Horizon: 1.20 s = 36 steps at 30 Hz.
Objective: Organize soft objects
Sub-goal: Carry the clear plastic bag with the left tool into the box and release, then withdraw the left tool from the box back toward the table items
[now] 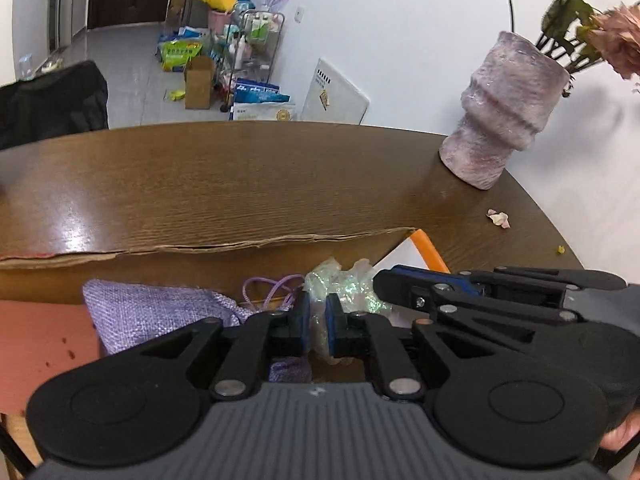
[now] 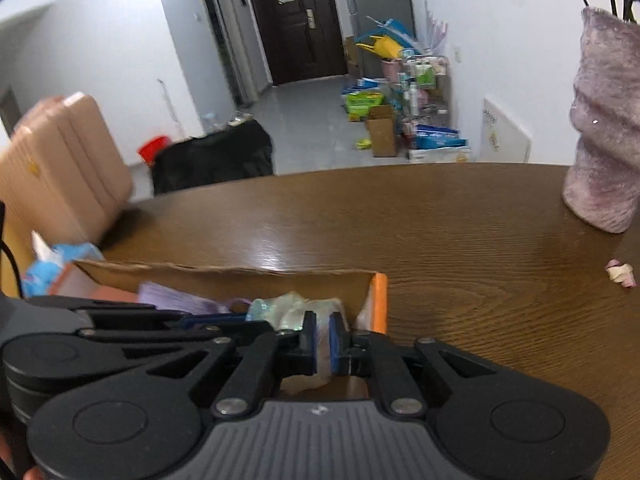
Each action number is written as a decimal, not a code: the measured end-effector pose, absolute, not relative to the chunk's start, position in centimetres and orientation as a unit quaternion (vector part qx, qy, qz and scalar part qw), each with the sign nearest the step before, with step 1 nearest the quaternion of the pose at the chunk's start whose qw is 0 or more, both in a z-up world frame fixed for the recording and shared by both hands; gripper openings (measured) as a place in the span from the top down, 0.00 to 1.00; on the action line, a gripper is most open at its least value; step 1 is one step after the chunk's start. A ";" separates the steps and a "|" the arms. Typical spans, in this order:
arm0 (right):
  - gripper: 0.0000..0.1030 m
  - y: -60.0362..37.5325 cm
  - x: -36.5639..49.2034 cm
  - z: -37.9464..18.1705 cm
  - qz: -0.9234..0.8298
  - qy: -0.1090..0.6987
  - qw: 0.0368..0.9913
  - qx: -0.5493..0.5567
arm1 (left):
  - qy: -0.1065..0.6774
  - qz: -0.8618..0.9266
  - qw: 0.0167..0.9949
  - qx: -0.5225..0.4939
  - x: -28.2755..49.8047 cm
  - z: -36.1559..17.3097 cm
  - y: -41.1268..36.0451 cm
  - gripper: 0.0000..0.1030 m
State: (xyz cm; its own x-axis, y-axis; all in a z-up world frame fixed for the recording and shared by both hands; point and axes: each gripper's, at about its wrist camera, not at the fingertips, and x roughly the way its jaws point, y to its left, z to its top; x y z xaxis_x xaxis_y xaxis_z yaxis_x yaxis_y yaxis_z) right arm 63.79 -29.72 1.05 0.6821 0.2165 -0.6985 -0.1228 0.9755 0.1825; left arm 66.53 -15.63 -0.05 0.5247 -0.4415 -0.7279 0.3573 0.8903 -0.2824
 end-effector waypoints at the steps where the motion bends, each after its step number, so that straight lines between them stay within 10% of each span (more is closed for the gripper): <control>1: 0.92 -29.6 63.6 1.1 0.090 0.386 0.916 0.058 | 0.431 -0.227 0.872 -0.049 66.6 0.1 -15.6 0.90; 14: 0.72 -30.5 55.2 11.1 0.076 0.315 0.945 0.033 | 0.318 -0.173 0.932 0.003 56.7 12.9 -9.2 0.44; 22: 0.22 -30.2 44.1 18.3 0.068 0.232 0.970 -0.016 | 0.232 -0.105 0.966 0.040 45.1 19.3 -2.4 0.16; 36: 0.15 -27.6 29.7 18.2 0.097 0.131 0.987 -0.005 | 0.106 -0.030 0.992 0.064 29.6 17.3 1.7 0.03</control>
State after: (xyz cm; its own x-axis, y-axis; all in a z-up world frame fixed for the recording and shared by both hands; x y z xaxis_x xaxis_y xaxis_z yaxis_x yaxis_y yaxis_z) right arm 29.65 -27.60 18.25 0.9468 0.1911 -0.2590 -0.1935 0.9810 0.0166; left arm 29.59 1.68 17.29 0.9758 -0.0454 -0.2141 0.0726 0.9900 0.1210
